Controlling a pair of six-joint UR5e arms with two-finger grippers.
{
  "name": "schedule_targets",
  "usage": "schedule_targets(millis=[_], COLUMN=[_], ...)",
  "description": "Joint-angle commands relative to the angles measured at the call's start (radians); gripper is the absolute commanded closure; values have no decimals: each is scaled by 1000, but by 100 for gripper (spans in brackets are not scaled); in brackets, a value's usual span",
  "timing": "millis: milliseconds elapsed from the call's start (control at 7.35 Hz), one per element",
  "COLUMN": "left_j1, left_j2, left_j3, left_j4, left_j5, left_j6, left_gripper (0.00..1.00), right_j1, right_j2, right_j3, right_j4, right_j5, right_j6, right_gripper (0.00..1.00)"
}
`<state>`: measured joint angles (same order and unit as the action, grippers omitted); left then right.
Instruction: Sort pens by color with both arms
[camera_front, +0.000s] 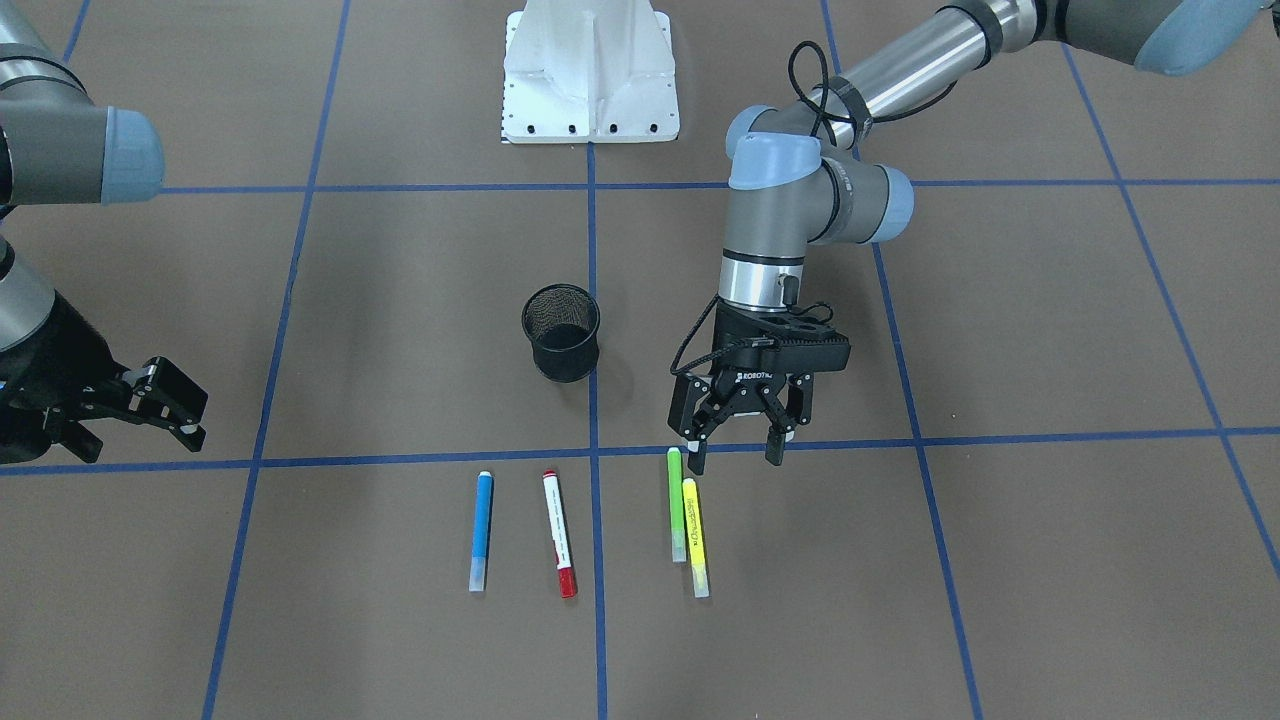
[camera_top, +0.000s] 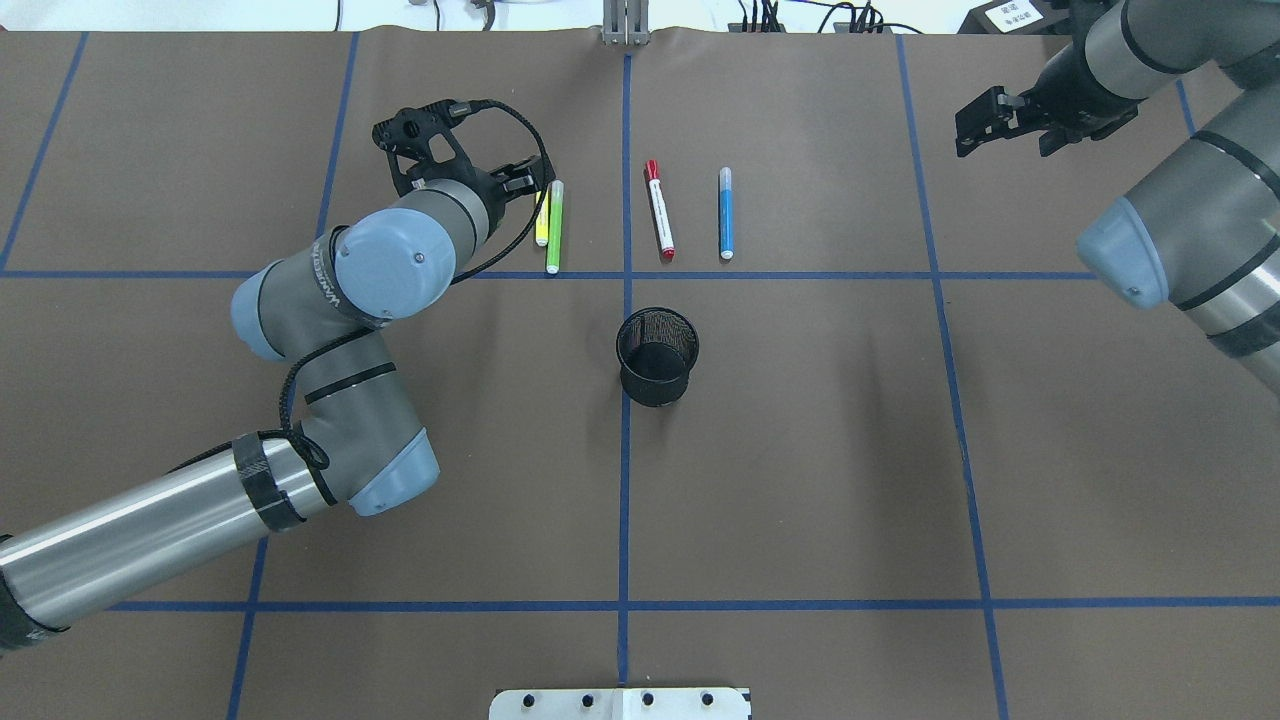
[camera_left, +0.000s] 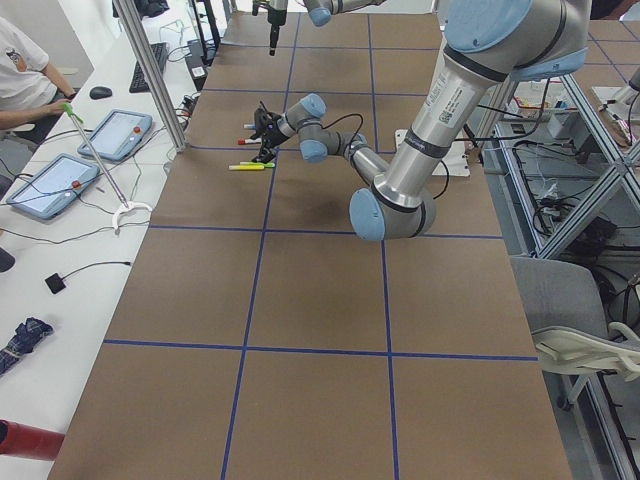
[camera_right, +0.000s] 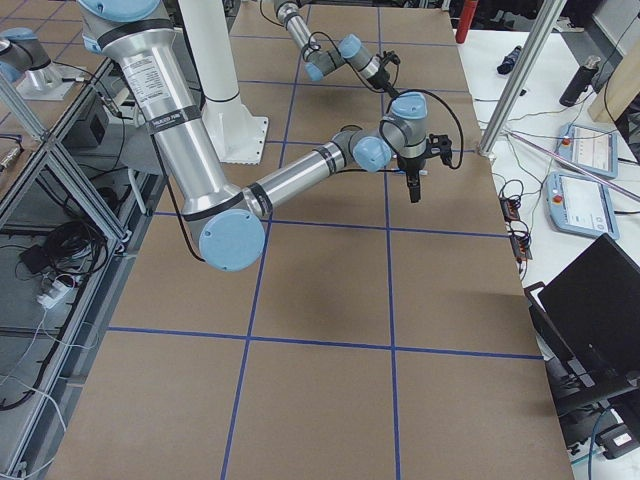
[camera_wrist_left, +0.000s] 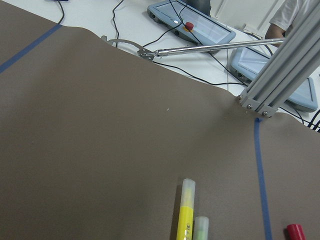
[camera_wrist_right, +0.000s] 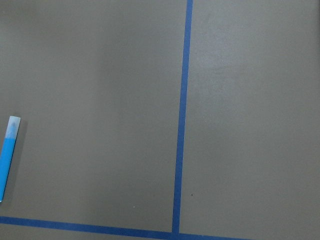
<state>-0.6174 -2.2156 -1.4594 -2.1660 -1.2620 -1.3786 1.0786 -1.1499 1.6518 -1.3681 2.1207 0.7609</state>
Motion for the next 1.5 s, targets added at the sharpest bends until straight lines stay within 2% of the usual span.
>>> schedule_targets(millis=[0, 408, 680, 816, 953, 1089, 1225, 1361], left_j1=[-133, -399, -554, -577, -647, -703, -767, -781], left_j2=[106, 265, 327, 376, 405, 437, 462, 485], left_j3=[-134, -176, -168, -147, -131, -92, -69, -70], left_j4=[136, 271, 401, 449, 459, 460, 459, 457], left_j5=[-230, -604, -784, -828, -900, -1027, -1094, -1128], left_j6=[215, 683, 982, 1066, 1158, 1253, 1276, 1276], left_gripper=[0, 0, 0, 0, 0, 0, 0, 0], right_j1=[9, 44, 102, 121, 136, 162, 197, 225], right_j2=[12, 1, -31, -59, -80, -108, -125, -145], right_j3=[-23, -78, -102, -103, -104, -104, -106, -104], right_j4=[-12, -11, -11, -12, -14, -19, -66, -106], right_j5=[-14, -12, 68, 99, 107, 126, 175, 192], right_j6=[3, -53, -171, -189, -210, -262, -328, -401], right_gripper=[1, 1, 1, 1, 1, 1, 1, 1])
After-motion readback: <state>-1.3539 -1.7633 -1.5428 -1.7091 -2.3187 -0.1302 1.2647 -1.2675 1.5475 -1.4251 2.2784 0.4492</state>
